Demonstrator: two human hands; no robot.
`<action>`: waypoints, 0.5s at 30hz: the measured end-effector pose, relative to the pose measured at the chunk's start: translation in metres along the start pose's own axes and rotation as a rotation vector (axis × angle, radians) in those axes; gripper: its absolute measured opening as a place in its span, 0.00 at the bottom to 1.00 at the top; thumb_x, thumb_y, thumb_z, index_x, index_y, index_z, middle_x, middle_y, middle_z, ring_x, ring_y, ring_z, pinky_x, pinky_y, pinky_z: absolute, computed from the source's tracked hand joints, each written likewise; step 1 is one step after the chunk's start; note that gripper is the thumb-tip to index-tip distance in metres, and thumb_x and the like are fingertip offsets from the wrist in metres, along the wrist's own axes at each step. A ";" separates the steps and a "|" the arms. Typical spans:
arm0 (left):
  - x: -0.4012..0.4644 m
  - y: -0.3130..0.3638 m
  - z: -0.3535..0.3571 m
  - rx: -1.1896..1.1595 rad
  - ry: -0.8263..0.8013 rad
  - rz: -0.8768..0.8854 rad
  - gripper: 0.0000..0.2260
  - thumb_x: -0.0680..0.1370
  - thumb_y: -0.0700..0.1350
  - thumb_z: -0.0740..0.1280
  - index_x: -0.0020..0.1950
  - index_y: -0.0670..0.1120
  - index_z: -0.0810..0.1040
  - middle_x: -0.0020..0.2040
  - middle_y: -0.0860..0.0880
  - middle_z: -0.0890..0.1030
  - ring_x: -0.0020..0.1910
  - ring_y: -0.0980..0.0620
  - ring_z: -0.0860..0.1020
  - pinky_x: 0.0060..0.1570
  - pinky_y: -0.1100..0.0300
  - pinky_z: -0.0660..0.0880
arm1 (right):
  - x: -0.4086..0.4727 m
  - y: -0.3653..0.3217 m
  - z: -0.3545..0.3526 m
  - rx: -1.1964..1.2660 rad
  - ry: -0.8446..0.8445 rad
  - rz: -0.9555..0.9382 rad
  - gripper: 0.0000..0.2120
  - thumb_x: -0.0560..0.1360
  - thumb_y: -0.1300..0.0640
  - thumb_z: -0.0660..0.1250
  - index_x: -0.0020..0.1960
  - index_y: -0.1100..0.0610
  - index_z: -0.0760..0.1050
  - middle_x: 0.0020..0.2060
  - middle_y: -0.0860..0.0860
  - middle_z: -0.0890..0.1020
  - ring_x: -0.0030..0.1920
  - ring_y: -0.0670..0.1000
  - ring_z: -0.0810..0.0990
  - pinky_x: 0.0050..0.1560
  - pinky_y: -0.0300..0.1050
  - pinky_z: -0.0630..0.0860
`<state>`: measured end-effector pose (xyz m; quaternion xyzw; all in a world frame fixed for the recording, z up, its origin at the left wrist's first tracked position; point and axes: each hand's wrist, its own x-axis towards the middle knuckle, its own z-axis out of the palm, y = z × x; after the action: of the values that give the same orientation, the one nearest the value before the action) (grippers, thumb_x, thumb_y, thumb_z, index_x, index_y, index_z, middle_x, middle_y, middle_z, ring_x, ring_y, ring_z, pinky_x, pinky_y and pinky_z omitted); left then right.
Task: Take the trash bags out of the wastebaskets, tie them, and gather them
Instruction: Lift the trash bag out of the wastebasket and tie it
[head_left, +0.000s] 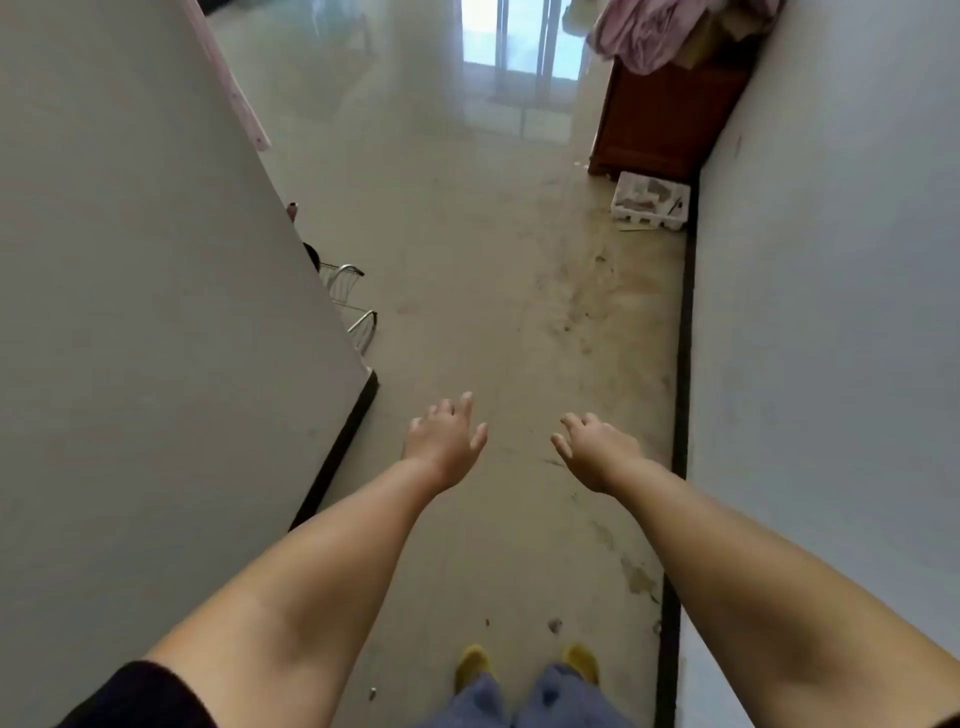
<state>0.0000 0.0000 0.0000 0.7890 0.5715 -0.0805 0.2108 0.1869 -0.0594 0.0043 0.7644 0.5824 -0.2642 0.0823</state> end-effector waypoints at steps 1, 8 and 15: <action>0.003 0.000 -0.001 0.010 -0.025 -0.006 0.25 0.81 0.55 0.53 0.75 0.46 0.58 0.69 0.41 0.69 0.68 0.42 0.68 0.64 0.48 0.65 | 0.003 0.000 -0.001 -0.014 -0.030 0.019 0.23 0.81 0.44 0.47 0.71 0.55 0.62 0.67 0.57 0.70 0.65 0.59 0.72 0.57 0.53 0.71; 0.042 0.005 -0.012 0.026 -0.183 0.011 0.18 0.81 0.53 0.54 0.64 0.43 0.70 0.61 0.41 0.77 0.59 0.41 0.76 0.55 0.52 0.73 | 0.042 0.008 -0.016 -0.066 -0.248 0.118 0.25 0.82 0.44 0.46 0.70 0.59 0.63 0.66 0.58 0.72 0.63 0.59 0.73 0.58 0.53 0.72; 0.140 0.034 -0.040 0.033 -0.168 0.014 0.18 0.81 0.53 0.54 0.64 0.43 0.71 0.61 0.41 0.77 0.59 0.41 0.76 0.54 0.53 0.72 | 0.129 0.036 -0.069 -0.079 -0.212 0.105 0.26 0.81 0.43 0.46 0.71 0.58 0.62 0.65 0.57 0.73 0.60 0.58 0.75 0.57 0.51 0.75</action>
<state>0.0741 0.1295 -0.0067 0.7867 0.5449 -0.1542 0.2457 0.2649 0.0689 -0.0084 0.7579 0.5393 -0.3156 0.1872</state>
